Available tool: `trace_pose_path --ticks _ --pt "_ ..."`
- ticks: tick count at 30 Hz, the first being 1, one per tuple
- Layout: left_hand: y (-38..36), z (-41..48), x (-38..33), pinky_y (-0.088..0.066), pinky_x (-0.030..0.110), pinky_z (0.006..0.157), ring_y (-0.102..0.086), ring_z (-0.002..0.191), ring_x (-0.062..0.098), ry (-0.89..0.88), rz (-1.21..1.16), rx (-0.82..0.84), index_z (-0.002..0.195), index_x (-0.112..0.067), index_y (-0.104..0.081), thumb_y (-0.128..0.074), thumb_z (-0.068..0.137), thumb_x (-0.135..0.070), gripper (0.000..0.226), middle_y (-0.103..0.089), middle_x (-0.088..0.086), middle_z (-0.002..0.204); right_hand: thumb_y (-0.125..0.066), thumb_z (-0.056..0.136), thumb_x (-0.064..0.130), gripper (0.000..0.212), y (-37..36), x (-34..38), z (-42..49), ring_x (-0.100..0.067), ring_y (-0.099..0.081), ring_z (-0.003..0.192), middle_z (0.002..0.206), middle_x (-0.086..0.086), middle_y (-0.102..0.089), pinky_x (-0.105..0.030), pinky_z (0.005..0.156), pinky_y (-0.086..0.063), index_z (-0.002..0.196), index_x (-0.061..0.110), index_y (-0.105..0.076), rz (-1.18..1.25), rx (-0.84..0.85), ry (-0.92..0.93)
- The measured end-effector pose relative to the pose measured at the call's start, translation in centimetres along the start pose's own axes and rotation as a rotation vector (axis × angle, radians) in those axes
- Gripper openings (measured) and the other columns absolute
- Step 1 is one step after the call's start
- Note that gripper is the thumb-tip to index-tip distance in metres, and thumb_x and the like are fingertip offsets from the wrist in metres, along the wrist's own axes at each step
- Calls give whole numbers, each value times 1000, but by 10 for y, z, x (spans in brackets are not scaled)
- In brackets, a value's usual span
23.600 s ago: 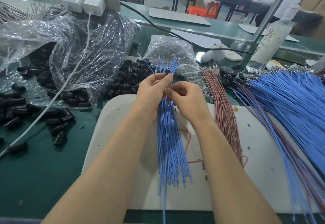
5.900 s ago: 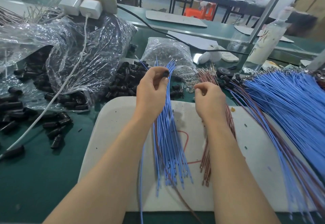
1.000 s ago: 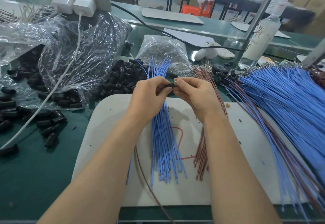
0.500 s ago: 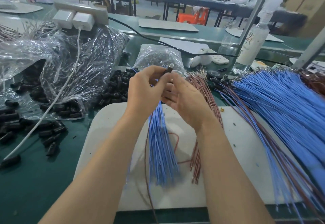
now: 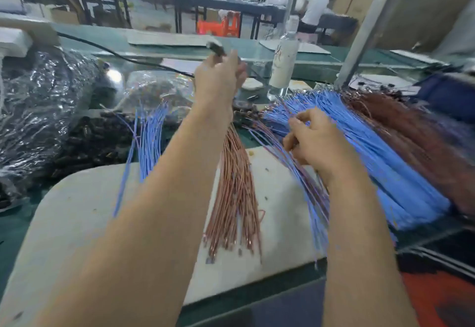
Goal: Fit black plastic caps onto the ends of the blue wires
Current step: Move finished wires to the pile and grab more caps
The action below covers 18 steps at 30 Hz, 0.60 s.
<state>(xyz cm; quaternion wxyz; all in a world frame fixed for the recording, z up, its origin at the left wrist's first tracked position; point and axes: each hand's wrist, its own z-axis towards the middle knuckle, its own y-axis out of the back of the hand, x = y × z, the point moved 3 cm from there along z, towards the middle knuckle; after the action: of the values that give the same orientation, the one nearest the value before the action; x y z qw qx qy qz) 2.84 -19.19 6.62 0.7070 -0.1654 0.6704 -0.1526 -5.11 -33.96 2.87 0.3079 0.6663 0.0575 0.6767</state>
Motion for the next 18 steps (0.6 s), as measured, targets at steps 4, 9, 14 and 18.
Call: trace_pose_path --ticks 4,9,14,18 --pt "-37 -10 91 -46 39 89 -49 79 20 277 332 213 88 -6 -54 -58 91 -18 13 -51 9 79 -52 94 18 19 -9 -56 21 -32 -60 101 104 -15 -68 -36 79 -43 103 6 -62 -422 -175 -100" --pt "-39 -19 136 -33 33 73 -40 75 20 355 431 283 94 -10 -55 -57 90 -20 11 -40 8 78 -57 91 18 22 -15 -86 25 -30 -58 106 112 -12 -66 -32 75 -40 111 13 -65 -500 -234 -171" --pt "-23 -12 120 -47 37 90 -56 93 22 287 326 206 105 -10 -61 -57 91 -17 16 -58 8 94 -61 90 23 34 -23 -61 22 -31 -51 111 120 -11 -57 -36 84 -40 123 16 -54 -462 -340 -90" --pt "10 -9 77 -49 29 82 -60 92 17 87 296 39 92 -16 -61 -54 90 -11 9 -65 6 98 -61 88 18 25 -58 -19 18 -26 -57 104 111 -9 -63 -31 85 -41 112 14 -62 -256 -289 103"
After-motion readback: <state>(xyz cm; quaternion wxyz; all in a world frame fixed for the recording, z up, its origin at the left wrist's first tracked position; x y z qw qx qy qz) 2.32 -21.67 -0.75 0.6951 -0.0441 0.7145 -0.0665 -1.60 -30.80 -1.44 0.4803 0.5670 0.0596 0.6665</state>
